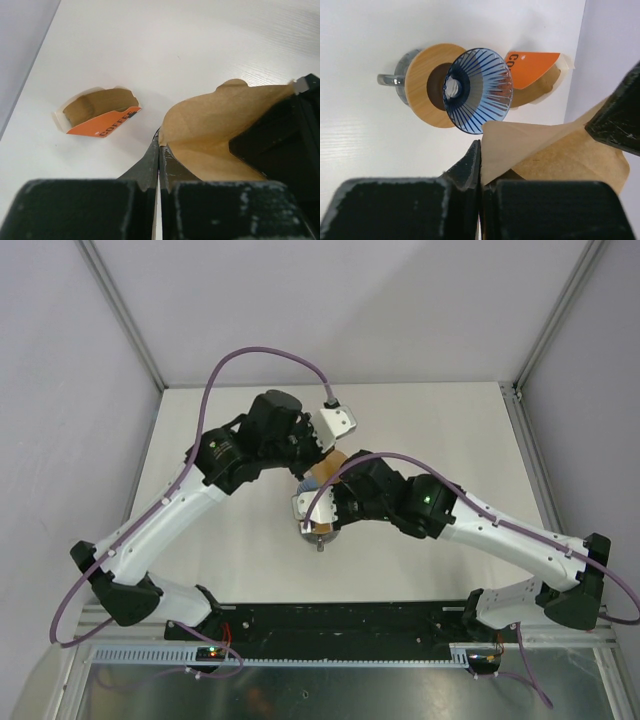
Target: Place the coffee filter in the dripper
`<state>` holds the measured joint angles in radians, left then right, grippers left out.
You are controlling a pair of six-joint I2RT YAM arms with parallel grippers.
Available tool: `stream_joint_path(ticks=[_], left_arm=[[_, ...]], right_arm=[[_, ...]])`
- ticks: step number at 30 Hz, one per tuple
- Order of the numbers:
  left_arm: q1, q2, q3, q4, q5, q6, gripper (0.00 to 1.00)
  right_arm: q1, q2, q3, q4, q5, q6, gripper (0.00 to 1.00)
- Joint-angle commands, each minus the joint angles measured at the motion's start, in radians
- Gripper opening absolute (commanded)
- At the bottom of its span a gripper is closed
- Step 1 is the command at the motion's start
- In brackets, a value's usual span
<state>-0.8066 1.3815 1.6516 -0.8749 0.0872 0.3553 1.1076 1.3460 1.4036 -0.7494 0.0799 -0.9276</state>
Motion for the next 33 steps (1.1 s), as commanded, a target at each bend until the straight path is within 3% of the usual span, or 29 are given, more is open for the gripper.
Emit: stream_joint_path(ticks=[1,4,9,18,22,27,33], left_arm=[[0.037,-0.001,0.048,0.052,-0.07,-0.013,0.03],[0.045,-0.004,0.05,0.056,-0.062,-0.019,0.11],[0.103,-0.017,0.068,0.059,0.006,-0.052,0.45],[0.205,-0.041,0.112,0.058,0.128,-0.09,0.92],[0.26,-0.047,0.1,0.061,0.138,-0.099,0.97],[0.302,-0.042,0.044,0.068,0.155,-0.113,0.98],[0.308,-0.043,-0.021,0.088,0.171,-0.106,0.98]], right_arm=[[0.011,-0.032,0.036,-0.02,-0.101,0.089,0.0],[-0.002,-0.015,0.039,-0.019,-0.123,0.095,0.0],[-0.076,0.031,0.062,-0.021,-0.218,0.109,0.0],[-0.108,0.13,0.122,-0.053,-0.272,0.059,0.0],[-0.11,0.174,0.135,-0.063,-0.264,0.04,0.0],[-0.115,0.235,0.18,-0.086,-0.279,0.028,0.0],[-0.12,0.294,0.226,-0.101,-0.291,0.023,0.08]])
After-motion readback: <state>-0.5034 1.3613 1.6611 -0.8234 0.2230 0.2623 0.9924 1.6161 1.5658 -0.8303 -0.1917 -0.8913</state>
